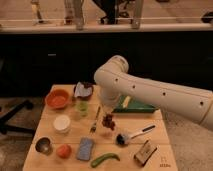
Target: Place grapes in table surface
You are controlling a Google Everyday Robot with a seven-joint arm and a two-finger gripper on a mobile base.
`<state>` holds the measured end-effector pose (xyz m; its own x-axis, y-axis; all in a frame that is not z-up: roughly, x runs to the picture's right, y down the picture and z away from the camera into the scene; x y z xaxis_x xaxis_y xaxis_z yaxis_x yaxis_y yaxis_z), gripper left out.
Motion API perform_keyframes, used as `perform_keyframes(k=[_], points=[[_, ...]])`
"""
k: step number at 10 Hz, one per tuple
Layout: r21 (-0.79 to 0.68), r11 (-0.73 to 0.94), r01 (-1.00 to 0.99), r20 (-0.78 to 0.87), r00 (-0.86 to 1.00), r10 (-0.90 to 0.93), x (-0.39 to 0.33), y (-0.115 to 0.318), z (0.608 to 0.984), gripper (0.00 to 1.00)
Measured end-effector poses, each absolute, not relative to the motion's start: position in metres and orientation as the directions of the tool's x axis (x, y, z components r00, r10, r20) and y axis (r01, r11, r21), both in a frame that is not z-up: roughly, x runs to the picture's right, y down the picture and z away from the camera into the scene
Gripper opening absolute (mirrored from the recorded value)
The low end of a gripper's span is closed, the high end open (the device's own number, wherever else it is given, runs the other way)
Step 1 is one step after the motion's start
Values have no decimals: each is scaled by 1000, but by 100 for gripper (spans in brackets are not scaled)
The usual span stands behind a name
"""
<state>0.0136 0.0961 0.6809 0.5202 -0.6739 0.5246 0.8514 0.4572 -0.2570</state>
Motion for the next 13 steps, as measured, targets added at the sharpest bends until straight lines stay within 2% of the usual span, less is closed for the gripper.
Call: perform_keyframes(k=[1,8,9,13], points=[[-258,457,851,525,521,-673,14,96,681,2],[-256,458,851,526,521,-672,13,96,681,72],[-256,458,851,526,521,-672,13,96,681,79],[-256,459,851,526,521,-672,13,96,681,80]])
